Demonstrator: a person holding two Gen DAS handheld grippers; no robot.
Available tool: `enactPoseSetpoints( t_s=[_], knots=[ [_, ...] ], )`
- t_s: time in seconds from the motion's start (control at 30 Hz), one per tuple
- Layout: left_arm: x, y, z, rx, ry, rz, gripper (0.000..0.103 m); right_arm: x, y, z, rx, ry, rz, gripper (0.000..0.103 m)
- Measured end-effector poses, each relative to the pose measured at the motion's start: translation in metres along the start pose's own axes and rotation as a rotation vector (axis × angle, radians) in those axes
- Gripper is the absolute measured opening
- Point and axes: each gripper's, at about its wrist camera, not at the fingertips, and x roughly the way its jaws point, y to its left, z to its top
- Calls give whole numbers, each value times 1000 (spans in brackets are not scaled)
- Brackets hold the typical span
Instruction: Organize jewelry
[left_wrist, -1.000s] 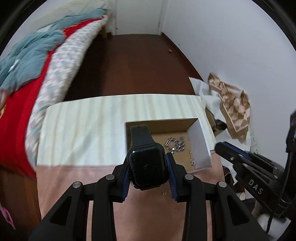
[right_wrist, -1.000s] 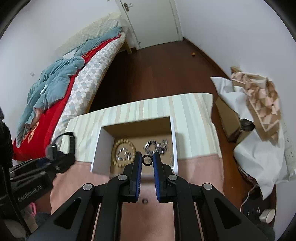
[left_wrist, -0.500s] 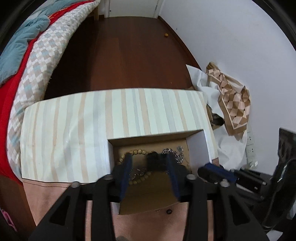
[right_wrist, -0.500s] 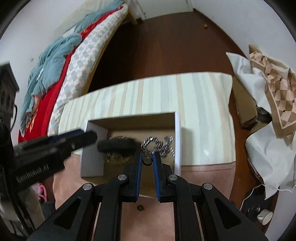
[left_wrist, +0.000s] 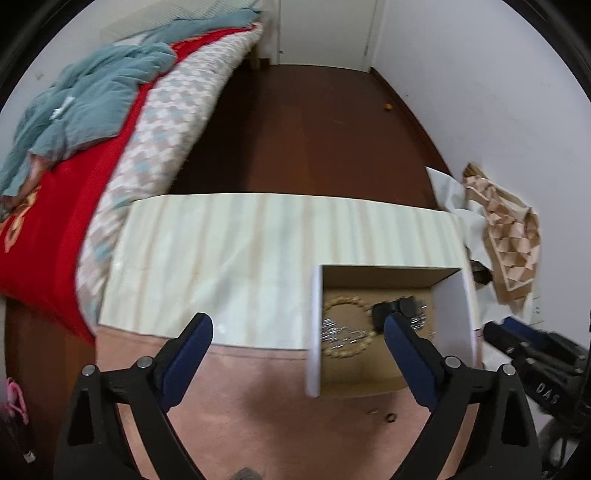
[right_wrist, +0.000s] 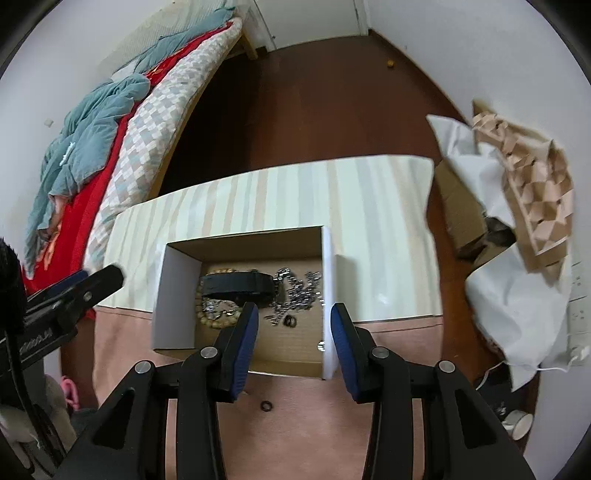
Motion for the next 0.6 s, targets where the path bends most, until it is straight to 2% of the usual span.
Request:
enactPoseSetpoints(
  t_s=[0.07,0.13,0.23,0.33,0.6],
  knots=[
    [-3,2,-7,4,-6,31,95,-4,4,-3,-21,-10,-50,49],
    [-6,4,-14,9,-11,48,97,-8,8,-9,-47,-25,-116,70],
    [-11,3,-24,24,-16,65,100,-11,13,-15,-75,-36,-195,87],
    [-17,0,-32,31,-27,85,100,-13,16,-26,-79,-39,-242,100],
    [-56,-5,-50,45,-114,127,100,-34,23,-49,-67,-84,-276,102]
  ],
)
